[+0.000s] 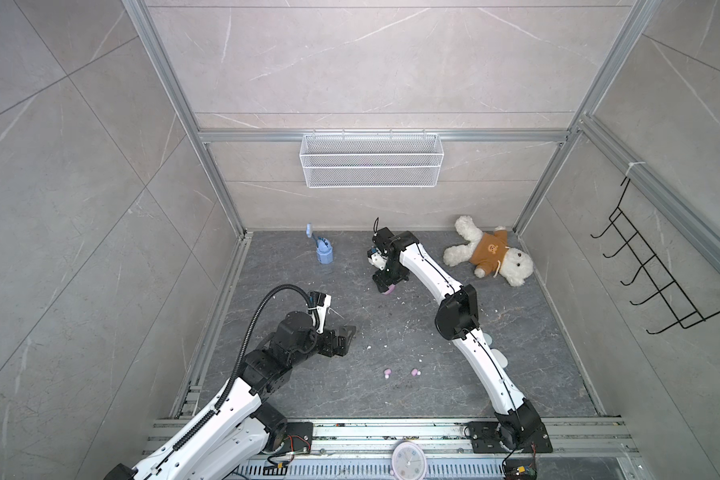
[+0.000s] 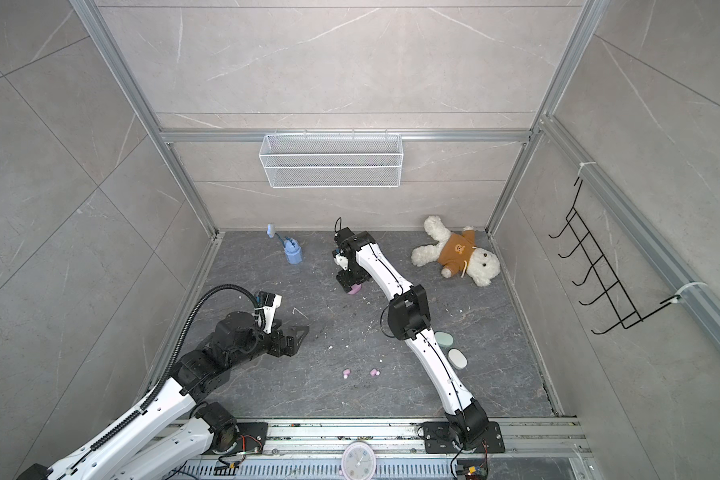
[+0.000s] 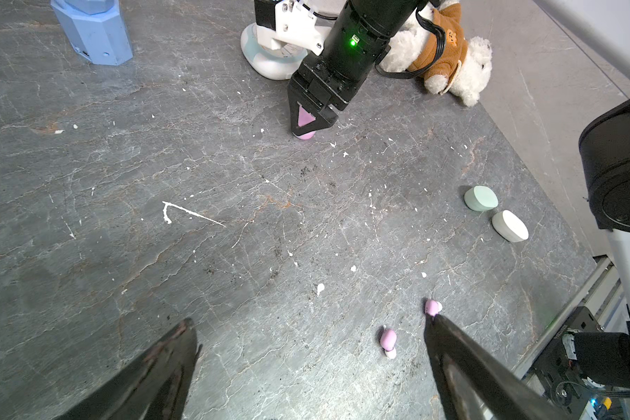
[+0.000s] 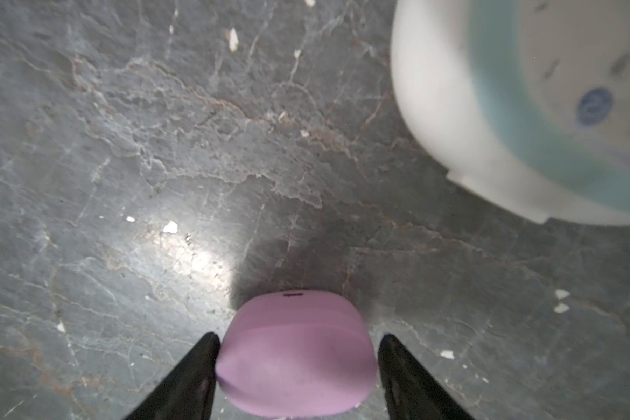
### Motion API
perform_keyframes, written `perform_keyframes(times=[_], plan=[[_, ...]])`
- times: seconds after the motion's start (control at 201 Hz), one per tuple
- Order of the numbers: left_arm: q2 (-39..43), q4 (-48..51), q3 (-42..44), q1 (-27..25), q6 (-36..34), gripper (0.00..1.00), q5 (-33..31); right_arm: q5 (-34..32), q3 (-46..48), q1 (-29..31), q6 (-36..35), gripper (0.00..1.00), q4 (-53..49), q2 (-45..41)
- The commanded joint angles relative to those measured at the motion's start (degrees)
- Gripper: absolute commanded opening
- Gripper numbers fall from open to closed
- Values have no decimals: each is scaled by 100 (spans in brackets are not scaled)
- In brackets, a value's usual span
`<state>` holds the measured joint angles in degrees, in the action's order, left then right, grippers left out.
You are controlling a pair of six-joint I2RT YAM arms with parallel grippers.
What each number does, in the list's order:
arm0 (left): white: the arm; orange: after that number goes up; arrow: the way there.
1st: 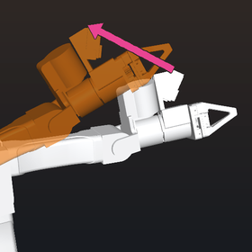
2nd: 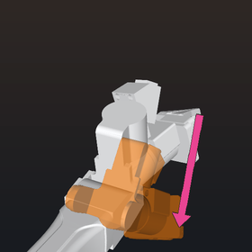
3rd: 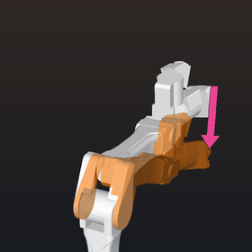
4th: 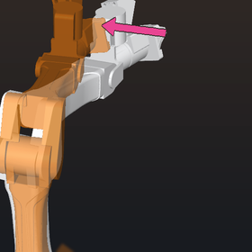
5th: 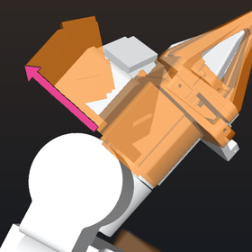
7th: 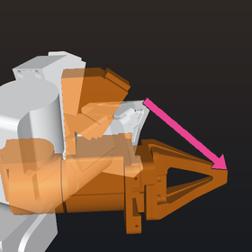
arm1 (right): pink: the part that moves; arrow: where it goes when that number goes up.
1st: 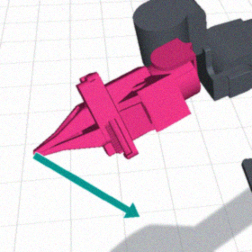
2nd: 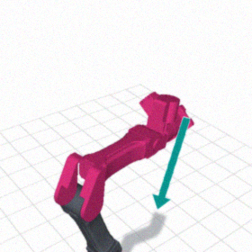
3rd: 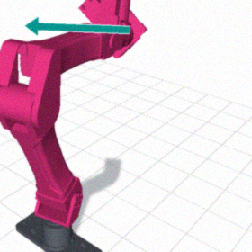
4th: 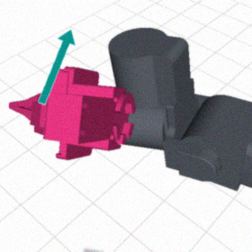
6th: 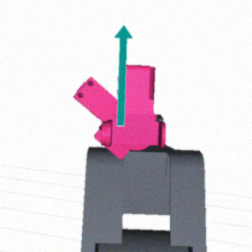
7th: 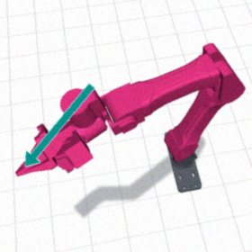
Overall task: Insert the wireless bluetooth earbuds into the charging case
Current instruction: 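Lift the pink case and carry it toward the left gripper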
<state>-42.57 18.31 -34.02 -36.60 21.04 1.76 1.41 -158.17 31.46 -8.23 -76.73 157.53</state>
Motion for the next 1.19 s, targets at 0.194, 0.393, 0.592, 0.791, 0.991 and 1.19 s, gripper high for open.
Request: perform_keyframes(times=[0.194, 0.393, 0.592, 0.791, 0.991, 1.19], plan=[[8, -37, -15, 30, -59, 100, 102, -99, -83, 23, 73, 61, -107, -26], [-14, 73, -135, 31, -233, 100, 163, -54, 83, 26, 280, 58, -160, -534], [-132, 132, -251, 30, -446, 100, 186, 313, 546, 9, 647, 57, -356, -1304], [-282, 202, -432, 14, -847, 100, 290, 906, 2233, 9, 1194, 56, 262, -2462], [-471, 223, -698, -26, -1521, 100, 576, 1186, 3718, 0, 1888, 56, 929, -3580], [-769, 226, -924, -247, -2289, 100, 1092, 1914, 5456, -1, 2674, 56, 1879, -4892]])
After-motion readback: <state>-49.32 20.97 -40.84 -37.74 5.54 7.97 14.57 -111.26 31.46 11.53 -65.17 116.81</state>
